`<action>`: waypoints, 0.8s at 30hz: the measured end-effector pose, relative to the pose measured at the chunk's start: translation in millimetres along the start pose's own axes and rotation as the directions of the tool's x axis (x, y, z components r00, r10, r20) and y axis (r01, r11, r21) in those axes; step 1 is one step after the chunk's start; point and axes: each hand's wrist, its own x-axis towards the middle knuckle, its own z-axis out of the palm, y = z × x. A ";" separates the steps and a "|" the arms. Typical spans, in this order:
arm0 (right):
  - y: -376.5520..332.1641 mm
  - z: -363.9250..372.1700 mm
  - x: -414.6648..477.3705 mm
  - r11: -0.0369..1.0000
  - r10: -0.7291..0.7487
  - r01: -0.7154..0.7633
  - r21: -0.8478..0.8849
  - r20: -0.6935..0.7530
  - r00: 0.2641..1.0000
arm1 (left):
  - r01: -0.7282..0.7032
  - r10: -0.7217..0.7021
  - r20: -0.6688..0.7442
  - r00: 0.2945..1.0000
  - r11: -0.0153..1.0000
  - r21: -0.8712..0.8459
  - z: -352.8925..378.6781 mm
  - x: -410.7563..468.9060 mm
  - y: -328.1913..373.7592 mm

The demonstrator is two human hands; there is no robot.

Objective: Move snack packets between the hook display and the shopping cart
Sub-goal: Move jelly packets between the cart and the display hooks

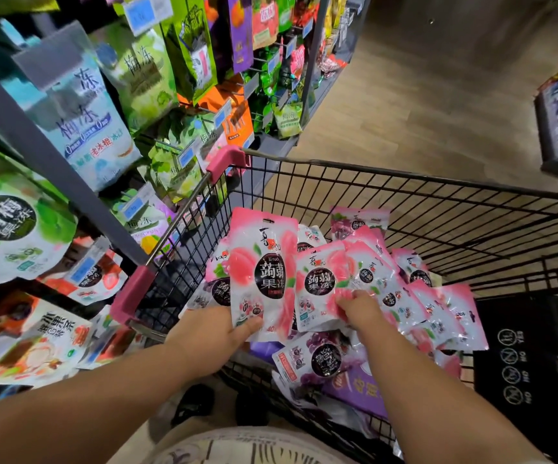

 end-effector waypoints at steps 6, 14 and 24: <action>-13.2 -4.9 -33.8 0.933 -0.124 0.124 0.339 -0.021 0.992 | 0.066 -0.065 0.032 0.997 0.997 -0.036 0.8 1.3 -3.1; -57.9 -44.8 -79.9 0.797 -0.320 0.337 0.501 -0.123 0.939 | 0.159 -0.202 -0.077 0.976 0.913 -0.376 -5.7 7.3 -3.1; -144.4 -50.8 -158.6 0.609 -0.604 0.543 0.578 -0.104 0.790 | -0.119 -0.162 -0.301 0.940 0.671 -0.732 -115.4 -21.9 19.9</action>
